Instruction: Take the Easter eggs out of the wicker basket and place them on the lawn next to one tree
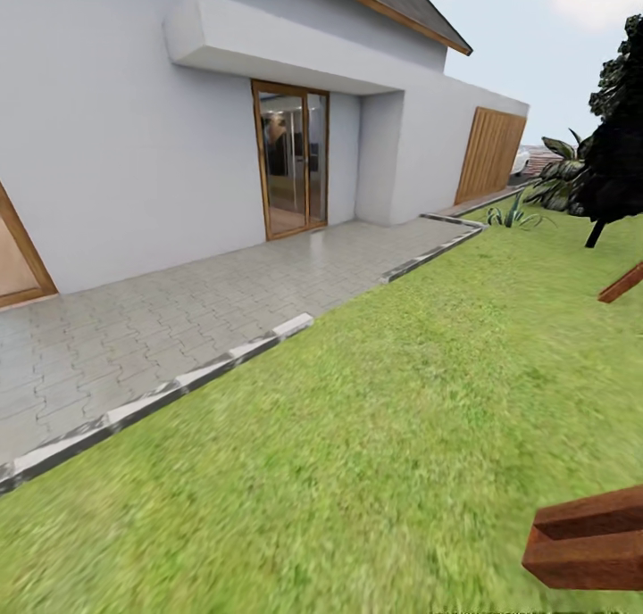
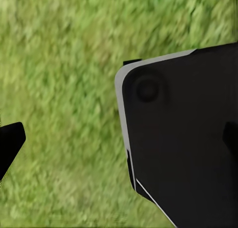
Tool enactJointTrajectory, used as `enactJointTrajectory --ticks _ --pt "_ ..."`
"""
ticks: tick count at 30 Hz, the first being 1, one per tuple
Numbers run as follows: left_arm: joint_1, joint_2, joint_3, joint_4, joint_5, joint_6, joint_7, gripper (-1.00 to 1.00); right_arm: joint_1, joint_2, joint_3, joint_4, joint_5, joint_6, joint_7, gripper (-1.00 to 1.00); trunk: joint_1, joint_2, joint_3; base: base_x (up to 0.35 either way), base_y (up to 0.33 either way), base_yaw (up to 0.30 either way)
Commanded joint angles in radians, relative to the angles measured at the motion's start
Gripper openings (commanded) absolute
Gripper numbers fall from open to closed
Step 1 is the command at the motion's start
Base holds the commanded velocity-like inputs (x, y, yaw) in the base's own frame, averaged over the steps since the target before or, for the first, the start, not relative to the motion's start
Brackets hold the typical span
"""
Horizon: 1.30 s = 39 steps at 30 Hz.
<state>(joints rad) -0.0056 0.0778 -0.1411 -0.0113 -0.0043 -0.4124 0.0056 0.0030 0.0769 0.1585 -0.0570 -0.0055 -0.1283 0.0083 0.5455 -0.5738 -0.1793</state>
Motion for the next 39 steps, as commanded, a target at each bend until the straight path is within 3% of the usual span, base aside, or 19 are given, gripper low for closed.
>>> enactJointTrajectory --ticks 1,39 --pt "-0.001 0.000 -0.005 0.001 0.000 -0.003 0.001 1.00 0.000 0.000 0.003 -0.001 -0.001 -0.002 0.001 1.00 0.000 -0.001 0.000 0.000 0.000 -0.208" --pt "-0.001 0.000 -0.005 0.001 0.000 -0.003 0.001 1.00 0.000 -0.001 0.002 -0.001 -0.001 -0.002 0.001 1.00 0.000 -0.001 0.046 0.000 0.000 -0.207"
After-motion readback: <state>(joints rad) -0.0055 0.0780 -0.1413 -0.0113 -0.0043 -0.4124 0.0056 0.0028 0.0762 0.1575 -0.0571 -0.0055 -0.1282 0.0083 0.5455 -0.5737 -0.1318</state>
